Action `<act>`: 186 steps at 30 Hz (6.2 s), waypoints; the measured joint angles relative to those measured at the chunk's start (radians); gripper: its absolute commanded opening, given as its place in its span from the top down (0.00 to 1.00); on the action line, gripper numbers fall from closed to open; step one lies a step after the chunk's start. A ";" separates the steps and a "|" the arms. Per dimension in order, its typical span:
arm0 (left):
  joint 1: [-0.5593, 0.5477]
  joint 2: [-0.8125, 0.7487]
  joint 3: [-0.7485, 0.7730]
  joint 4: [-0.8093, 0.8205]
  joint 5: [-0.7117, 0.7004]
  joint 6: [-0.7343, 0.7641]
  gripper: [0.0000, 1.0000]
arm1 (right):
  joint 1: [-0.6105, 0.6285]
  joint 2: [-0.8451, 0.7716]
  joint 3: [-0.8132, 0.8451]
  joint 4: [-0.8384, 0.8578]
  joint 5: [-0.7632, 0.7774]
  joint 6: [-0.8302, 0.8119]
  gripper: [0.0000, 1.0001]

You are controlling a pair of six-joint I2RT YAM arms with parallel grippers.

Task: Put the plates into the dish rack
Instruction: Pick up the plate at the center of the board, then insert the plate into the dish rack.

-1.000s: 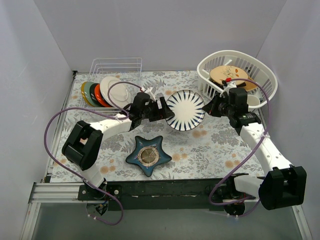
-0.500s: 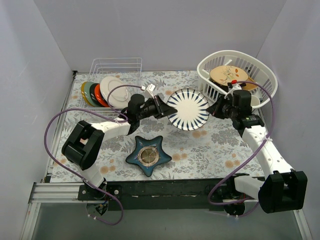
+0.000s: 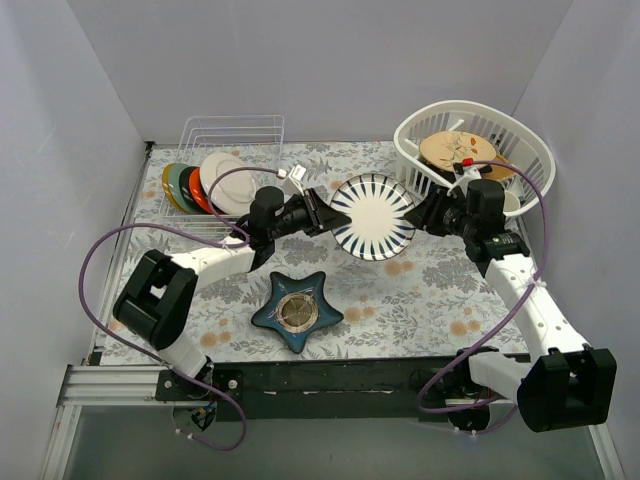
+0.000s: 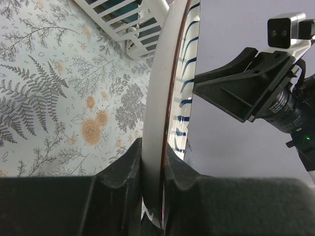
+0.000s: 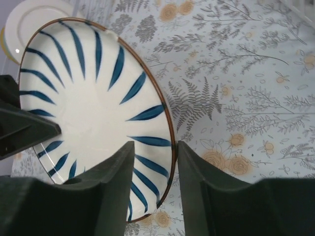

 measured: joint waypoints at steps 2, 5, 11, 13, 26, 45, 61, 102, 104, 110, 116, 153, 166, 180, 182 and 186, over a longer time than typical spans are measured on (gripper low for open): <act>0.015 -0.031 0.000 -0.023 0.004 0.013 1.00 | 0.001 -0.009 0.000 0.031 -0.043 0.009 0.40; 0.048 -0.077 0.000 -0.055 0.024 0.021 1.00 | 0.003 -0.012 0.000 0.110 -0.128 0.034 0.37; 0.121 -0.151 0.000 -0.078 0.076 0.015 1.00 | 0.001 0.031 -0.022 0.365 -0.303 0.146 0.34; 0.137 -0.155 0.000 -0.075 0.089 0.001 1.00 | 0.000 0.061 -0.047 0.456 -0.354 0.192 0.34; 0.131 -0.155 0.000 0.002 0.174 -0.091 1.00 | 0.009 0.108 -0.097 0.587 -0.514 0.270 0.60; 0.093 -0.234 0.063 -0.182 0.135 0.014 0.22 | 0.015 0.076 -0.072 0.541 -0.539 0.310 0.99; 0.229 -0.410 0.423 -0.641 -0.064 0.187 0.11 | 0.024 0.071 0.155 0.062 -0.001 -0.067 0.99; 0.230 -0.137 0.671 -0.896 0.082 0.072 0.17 | 1.033 0.408 -0.002 1.365 1.349 -2.055 0.99; 0.223 -0.138 0.650 -0.881 0.096 0.067 0.18 | 1.044 0.408 -0.002 1.380 1.344 -2.078 0.99; 0.183 -0.138 0.600 -0.846 0.123 0.051 0.28 | 1.064 0.408 -0.001 1.390 1.323 -2.103 0.99; 0.168 -0.138 0.562 -0.805 0.130 -0.026 0.91 | 1.066 0.402 0.001 1.417 1.329 -2.095 0.99; 0.241 0.037 0.555 -0.490 0.181 -0.085 1.00 | 1.329 0.109 0.171 0.599 1.372 -0.844 0.07; 0.578 0.013 0.575 -0.722 0.089 0.211 1.00 | 1.256 -0.146 0.171 0.291 1.362 -0.564 0.07; 0.728 0.055 0.575 -0.755 0.134 0.402 1.00 | 1.109 -0.190 0.147 0.113 1.226 -0.372 0.07; 0.723 0.072 0.575 -0.751 0.145 0.415 1.00 | 1.099 -0.195 0.141 0.094 1.217 -0.357 0.07; 0.722 0.118 0.575 -0.738 0.154 0.440 1.00 | 1.086 -0.214 0.129 0.078 1.200 -0.331 0.07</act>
